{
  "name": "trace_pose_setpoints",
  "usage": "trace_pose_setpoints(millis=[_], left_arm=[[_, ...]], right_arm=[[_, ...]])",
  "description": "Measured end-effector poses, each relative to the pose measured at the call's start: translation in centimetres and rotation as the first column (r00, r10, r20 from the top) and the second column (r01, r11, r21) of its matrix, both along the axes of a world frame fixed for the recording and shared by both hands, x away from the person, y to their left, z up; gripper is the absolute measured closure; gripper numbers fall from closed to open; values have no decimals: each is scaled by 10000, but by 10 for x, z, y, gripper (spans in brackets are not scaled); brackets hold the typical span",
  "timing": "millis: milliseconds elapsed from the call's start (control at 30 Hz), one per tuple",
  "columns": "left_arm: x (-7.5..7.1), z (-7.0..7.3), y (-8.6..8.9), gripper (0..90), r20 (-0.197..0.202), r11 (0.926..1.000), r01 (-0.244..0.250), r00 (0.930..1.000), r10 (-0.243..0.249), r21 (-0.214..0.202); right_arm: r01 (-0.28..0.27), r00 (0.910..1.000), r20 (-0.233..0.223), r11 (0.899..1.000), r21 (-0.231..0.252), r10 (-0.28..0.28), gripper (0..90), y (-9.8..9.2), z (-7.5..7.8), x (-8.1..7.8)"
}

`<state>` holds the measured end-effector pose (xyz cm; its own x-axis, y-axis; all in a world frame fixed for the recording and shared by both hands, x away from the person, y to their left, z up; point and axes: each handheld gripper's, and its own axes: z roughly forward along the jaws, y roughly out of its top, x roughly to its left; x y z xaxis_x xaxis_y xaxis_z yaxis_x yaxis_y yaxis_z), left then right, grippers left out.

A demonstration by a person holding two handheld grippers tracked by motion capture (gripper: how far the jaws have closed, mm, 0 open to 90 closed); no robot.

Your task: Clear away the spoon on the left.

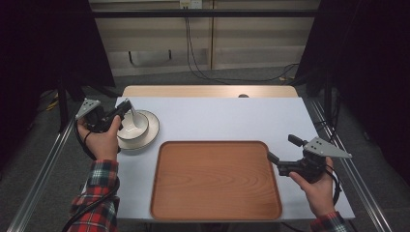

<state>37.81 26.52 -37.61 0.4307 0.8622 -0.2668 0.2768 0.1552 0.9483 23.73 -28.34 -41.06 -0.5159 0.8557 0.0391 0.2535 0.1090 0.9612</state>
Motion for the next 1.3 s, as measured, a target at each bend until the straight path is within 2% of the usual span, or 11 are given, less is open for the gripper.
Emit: trace_pose_setpoints(millis=[300,500,633,833,867,933,1033,1067,1200,1267,1300], left_arm=[[-7,20,-6,857,203,9964,724,9972,-716,-435],[-12,27,-12,858,249,9878,1322,9911,-1306,-827],[-13,29,-17,858,236,9843,1536,9881,-1522,-866],[-17,29,-25,858,132,9737,2070,9783,-2067,-951],[-18,29,-27,858,102,9695,2294,9733,-2293,-868],[-18,29,-28,858,80,9689,2310,9729,-2312,-883],[-21,28,-33,858,10,9588,2687,9629,-2697,-925],[-22,27,-35,858,-51,9589,2681,9629,-2697,-930],[-24,25,-38,858,-141,9487,3053,9515,-3074,-823],[-25,25,-40,858,-129,9470,3070,9508,-3095,-948],[-26,24,-41,858,-249,9450,3193,9465,-3217,-716]], right_arm=[[42,10000,29,10000,-2,-42,27,1,0,0],[75,9999,87,10000,40,-75,27,0,0,0],[78,9999,82,10000,61,-78,26,0,0,0],[46,10000,88,10000,33,-46,26,0,0,0],[51,9999,92,10000,21,-52,27,0,0,0],[30,10000,79,10000,40,-30,27,0,0,0],[52,9999,89,10000,19,-52,26,0,0,0],[82,9999,66,9999,69,-83,26,1,0,0],[58,10000,42,10000,15,-58,26,1,0,0],[44,10000,32,10000,2,-44,26,1,0,0],[47,10000,28,10000,-6,-47,26,1,0,0]])
